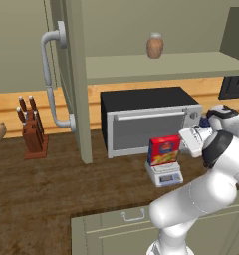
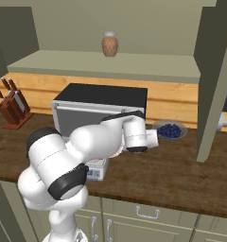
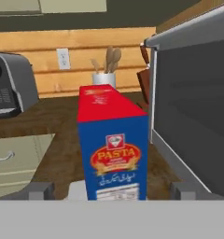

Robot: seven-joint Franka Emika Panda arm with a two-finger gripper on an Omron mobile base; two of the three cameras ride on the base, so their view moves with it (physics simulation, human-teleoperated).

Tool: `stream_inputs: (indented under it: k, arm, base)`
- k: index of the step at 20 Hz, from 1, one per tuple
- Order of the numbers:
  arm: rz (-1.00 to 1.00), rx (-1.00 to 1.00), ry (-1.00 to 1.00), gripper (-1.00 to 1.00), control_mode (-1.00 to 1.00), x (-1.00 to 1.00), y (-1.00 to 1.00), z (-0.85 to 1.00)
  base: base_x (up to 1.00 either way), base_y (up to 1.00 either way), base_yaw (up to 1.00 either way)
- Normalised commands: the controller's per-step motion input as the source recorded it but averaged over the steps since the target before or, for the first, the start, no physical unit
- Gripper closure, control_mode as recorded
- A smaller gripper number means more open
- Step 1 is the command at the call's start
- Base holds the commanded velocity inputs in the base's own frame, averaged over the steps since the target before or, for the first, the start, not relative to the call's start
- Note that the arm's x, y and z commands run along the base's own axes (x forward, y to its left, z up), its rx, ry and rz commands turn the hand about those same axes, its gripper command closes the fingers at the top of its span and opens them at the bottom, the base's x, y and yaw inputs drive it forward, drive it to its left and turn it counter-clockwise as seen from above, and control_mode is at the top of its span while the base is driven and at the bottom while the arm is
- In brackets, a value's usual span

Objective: Pick the boxed food and place it on the digital scale for weighing, and close the cabinet.

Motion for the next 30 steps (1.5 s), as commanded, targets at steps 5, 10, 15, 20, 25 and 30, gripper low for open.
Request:
stream_inputs:
  k: [5,10,15,20,25,30]
  arm:
    - [-0.02,0.0,-0.1,-1.0,-1.0,-0.03,-0.71,0.1]
    - [-0.08,0.02,-0.23,-1.0,-1.0,-0.59,-0.66,0.37]
    - [-0.06,0.01,-0.35,-1.0,-1.0,-1.0,-0.16,0.36]
    - [-0.06,0.0,-0.3,-1.0,-1.0,-1.0,0.09,0.61]
    - [-0.16,-0.06,-0.14,-1.0,-1.0,-1.0,0.4,0.82]
    - [-0.32,-0.24,0.05,-1.0,-1.0,-0.6,1.0,0.32]
  base:
    - [0.0,0.0,0.0]
    - [0.0,0.0,0.0]
    - [0.0,0.0,0.0]
    - [0.0,0.0,0.0]
    - [0.0,0.0,0.0]
    - [0.0,0.0,0.0]
